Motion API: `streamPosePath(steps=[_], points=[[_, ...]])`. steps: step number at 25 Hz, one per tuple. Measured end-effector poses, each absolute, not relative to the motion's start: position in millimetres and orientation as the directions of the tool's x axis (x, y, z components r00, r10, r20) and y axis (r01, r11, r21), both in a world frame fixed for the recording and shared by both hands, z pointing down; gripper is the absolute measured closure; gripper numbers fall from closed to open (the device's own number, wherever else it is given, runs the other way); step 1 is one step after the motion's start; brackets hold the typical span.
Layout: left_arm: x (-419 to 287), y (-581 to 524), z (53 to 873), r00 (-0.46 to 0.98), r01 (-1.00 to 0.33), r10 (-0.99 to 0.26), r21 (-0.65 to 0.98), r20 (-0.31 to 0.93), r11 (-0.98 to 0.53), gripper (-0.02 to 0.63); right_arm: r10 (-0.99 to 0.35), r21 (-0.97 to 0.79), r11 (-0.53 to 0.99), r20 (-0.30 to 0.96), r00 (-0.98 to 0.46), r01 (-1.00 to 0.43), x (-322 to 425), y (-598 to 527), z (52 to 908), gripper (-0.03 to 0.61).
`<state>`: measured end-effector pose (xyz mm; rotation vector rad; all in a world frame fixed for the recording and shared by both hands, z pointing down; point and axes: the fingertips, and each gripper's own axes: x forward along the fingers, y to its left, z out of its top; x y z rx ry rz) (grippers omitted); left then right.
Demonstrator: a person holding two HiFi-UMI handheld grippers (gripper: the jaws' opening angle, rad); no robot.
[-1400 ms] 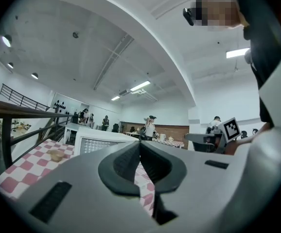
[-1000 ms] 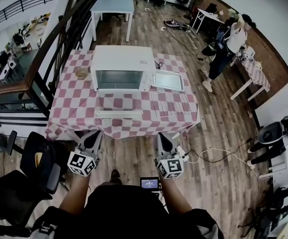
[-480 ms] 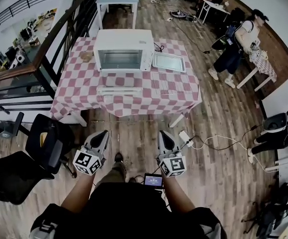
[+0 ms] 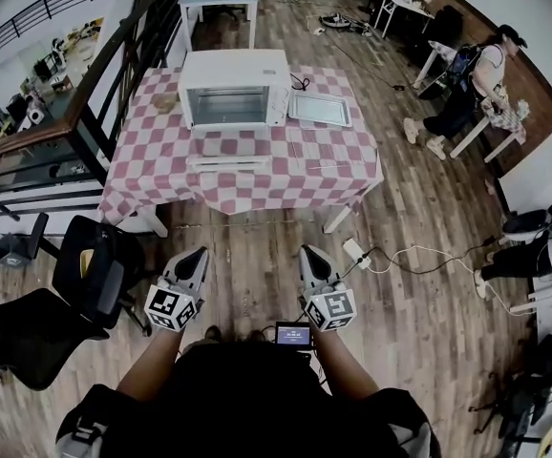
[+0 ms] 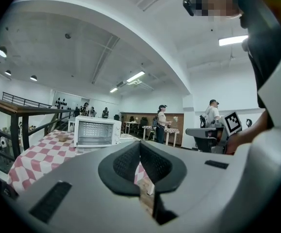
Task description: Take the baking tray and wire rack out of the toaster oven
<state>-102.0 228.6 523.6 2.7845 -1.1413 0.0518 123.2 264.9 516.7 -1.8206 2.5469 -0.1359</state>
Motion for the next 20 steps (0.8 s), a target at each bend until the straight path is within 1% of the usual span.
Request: streamPosePath(steps=[9,14,20], points=[[-113.3,214.5,495.8,0.743,-0.669,-0.668,0.061,0.036,-0.741,0.620,-0.966,-0.050,0.258,0.019,-0.259,-0.965,123.0,254.7,495.8,0.575],[-125.1,219.0,496.2,0.734,-0.678,-0.678,0.075,0.038,-0.731,0.620,-0.963,-0.065,0.263,0.041,-0.266,-0.963,112.3,262.3,502.7,0.575],[-132.0,221.7,499.6,0.728,-0.685,-0.684,0.090,0.041,-0.723,0.620,-0.958,-0.064,0.281,0.034,-0.284,-0.957,97.5,262.9,502.1,0.575]])
